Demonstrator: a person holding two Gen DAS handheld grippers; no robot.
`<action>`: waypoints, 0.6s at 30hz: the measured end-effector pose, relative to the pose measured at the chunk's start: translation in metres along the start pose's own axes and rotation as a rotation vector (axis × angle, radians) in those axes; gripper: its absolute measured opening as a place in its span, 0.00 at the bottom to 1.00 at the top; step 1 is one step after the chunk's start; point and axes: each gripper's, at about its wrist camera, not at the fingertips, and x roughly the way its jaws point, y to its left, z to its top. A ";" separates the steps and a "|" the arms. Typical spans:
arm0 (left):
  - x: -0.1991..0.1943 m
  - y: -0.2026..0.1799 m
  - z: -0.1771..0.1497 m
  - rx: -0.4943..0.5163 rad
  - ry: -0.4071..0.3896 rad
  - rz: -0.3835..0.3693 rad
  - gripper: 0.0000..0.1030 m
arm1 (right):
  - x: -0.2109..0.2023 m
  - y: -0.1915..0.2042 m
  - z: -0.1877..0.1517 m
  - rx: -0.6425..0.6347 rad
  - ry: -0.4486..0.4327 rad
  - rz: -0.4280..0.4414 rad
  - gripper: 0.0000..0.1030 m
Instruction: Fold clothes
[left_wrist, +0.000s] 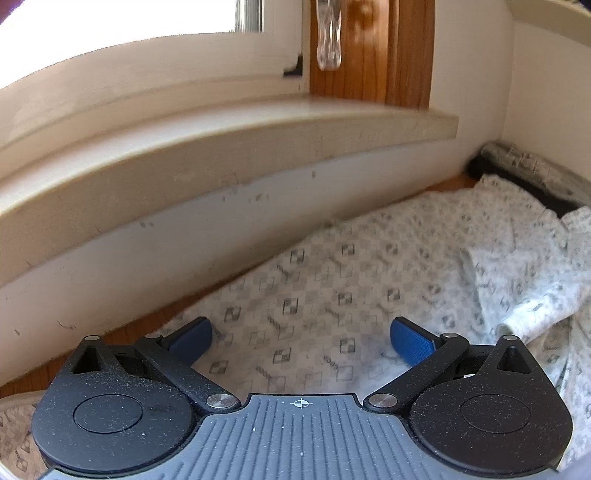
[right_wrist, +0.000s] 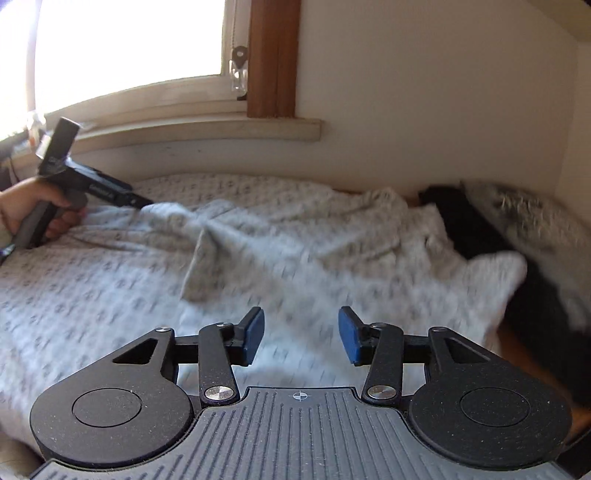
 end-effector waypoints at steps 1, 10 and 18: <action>-0.003 0.001 0.002 -0.020 0.007 -0.021 0.82 | 0.001 0.002 -0.005 0.004 -0.005 0.006 0.44; -0.031 -0.016 0.008 -0.256 0.053 -0.219 0.51 | 0.007 0.007 -0.021 0.012 -0.061 0.011 0.45; -0.013 -0.045 -0.004 -0.557 0.131 -0.392 0.58 | 0.000 0.020 -0.009 -0.022 -0.055 0.066 0.45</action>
